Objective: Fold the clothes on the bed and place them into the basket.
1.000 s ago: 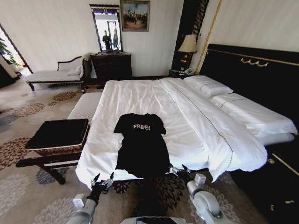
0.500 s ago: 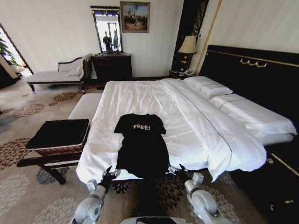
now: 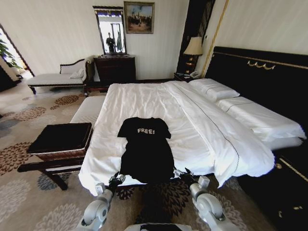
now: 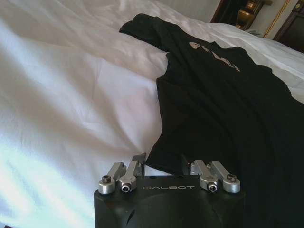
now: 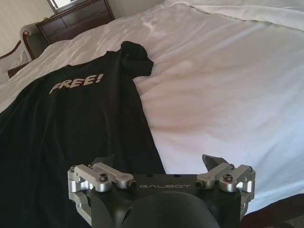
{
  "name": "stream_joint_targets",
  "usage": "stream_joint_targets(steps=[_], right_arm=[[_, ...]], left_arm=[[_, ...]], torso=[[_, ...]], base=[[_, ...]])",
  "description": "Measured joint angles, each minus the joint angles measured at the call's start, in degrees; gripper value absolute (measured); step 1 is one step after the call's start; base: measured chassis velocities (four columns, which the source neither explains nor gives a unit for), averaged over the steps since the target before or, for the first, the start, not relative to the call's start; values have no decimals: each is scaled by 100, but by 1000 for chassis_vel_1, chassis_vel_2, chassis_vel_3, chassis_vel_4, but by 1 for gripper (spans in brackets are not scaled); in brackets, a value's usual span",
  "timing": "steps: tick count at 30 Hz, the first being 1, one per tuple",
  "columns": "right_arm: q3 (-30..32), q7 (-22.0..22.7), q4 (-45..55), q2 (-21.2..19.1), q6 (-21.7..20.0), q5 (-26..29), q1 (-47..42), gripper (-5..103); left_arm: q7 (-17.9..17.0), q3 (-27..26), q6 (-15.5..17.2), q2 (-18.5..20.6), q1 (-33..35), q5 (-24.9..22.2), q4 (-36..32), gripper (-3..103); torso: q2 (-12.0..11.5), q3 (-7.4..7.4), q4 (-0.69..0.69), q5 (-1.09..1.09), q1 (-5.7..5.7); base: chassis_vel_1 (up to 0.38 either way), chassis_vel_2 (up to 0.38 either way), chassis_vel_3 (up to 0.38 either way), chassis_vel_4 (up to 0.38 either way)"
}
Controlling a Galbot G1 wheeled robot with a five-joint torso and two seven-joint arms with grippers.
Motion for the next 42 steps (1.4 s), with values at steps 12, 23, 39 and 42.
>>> stream_joint_targets(steps=[12,23,39,42], right_arm=[[-60,-174,-408,83,-178,401,-88,100],[-320,-515,-1479,-91,87,-304,301,100],[-830,-756,-2390,-40,329,-704,1035,100],[-898,-768,-2517,-14,368,-733,1158,100]], left_arm=[[-21,-119,-128,-81,247,48,-318,1],[35,-508,-263,-114,861,49,-652,0],[16,-506,-261,-170,876,110,-682,0],[16,-515,-260,-173,871,110,-667,0]], torso=[[0,0,-1,0,0],[0,0,0,1,0],[0,0,0,0,0],[-1,0,0,0,0]], base=[[0,0,0,0],[0,0,0,0],[0,0,0,0],[0,0,0,0]])
